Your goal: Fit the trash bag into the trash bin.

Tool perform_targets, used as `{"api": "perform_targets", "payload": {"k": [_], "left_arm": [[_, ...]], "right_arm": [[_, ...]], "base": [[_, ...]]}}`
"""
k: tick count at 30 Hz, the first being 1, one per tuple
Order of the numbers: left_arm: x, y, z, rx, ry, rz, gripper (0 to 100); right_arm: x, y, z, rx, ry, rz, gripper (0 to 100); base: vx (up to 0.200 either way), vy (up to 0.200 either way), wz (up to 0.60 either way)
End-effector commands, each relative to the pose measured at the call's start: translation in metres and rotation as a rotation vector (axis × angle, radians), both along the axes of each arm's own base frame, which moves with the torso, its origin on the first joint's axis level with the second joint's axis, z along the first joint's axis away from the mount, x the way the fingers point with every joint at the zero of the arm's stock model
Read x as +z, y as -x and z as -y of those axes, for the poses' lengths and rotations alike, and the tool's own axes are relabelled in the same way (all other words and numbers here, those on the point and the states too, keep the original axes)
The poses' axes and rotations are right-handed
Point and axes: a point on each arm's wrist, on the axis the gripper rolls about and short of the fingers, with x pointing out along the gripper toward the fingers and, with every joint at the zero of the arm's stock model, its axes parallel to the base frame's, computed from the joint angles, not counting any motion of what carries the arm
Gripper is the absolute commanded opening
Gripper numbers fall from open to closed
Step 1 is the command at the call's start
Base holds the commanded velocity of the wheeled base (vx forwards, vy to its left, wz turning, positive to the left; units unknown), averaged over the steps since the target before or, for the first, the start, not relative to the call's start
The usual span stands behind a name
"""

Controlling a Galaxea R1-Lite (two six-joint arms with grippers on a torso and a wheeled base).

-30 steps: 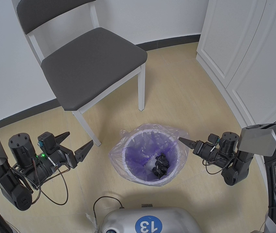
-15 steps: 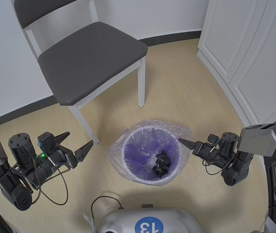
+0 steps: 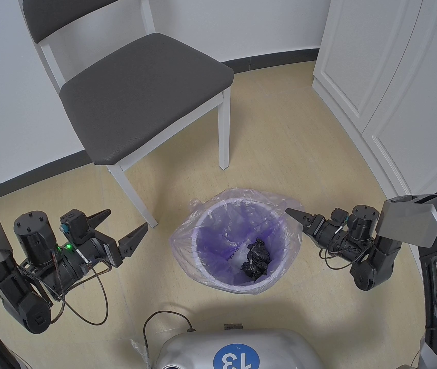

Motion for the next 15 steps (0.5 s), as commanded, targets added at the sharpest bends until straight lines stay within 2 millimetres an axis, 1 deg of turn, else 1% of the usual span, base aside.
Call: {"api": "perform_targets", "payload": {"k": [1, 7, 8, 10, 15], "left_arm": [[-0.001, -0.001, 0.001, -0.003, 0.002, 0.008, 100], [-0.001, -0.001, 0.001, -0.003, 0.002, 0.008, 100], [-0.001, -0.001, 0.001, -0.003, 0.002, 0.008, 100], [-0.001, -0.001, 0.001, -0.003, 0.002, 0.008, 100], [-0.001, -0.001, 0.001, -0.003, 0.002, 0.008, 100]], "right_arm": [[0.004, -0.006, 0.0, -0.005, -0.006, 0.043, 100], [-0.01, -0.007, 0.0, 0.005, 0.057, 0.057, 100], [-0.014, -0.006, -0.001, 0.009, 0.079, 0.063, 0], [-0.016, -0.007, -0.001, 0.008, 0.094, 0.069, 0], [-0.015, -0.006, -0.001, 0.014, 0.094, 0.071, 0]], "base": [[0.0, 0.0, 0.0], [0.0, 0.0, 0.0], [0.0, 0.0, 0.0], [0.0, 0.0, 0.0], [0.0, 0.0, 0.0]]}}
